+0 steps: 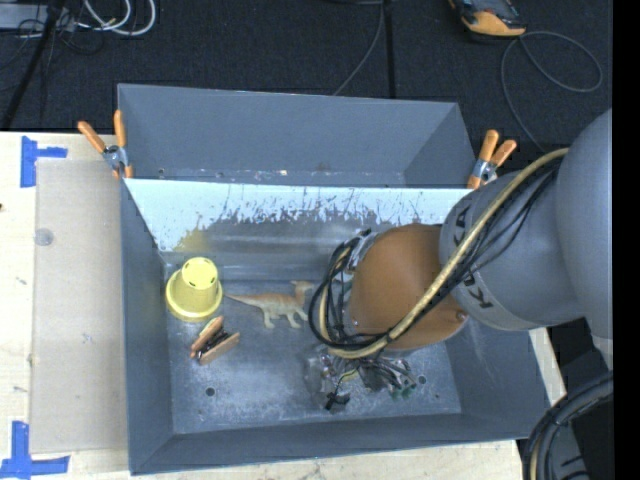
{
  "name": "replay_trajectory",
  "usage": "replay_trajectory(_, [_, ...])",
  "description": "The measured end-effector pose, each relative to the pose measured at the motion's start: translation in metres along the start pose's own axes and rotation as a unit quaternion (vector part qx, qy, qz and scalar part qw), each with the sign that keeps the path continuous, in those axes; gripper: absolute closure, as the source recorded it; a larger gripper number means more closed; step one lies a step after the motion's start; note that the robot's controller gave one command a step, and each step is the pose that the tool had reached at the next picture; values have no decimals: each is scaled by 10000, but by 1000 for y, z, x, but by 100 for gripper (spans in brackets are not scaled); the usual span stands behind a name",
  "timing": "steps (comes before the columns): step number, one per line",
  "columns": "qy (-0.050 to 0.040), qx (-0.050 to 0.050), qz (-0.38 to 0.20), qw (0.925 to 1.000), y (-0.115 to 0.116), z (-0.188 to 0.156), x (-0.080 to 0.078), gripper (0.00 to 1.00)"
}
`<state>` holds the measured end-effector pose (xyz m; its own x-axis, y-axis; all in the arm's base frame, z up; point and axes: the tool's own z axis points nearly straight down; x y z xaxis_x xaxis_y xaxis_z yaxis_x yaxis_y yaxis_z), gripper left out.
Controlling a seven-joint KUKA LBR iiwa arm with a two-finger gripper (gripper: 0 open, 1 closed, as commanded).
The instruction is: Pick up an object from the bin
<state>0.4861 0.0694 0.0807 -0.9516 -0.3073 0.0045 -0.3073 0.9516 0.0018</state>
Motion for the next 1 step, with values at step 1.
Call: replay_trajectory(1, [-26, 3, 14, 10000, 0, -1, -1, 0])
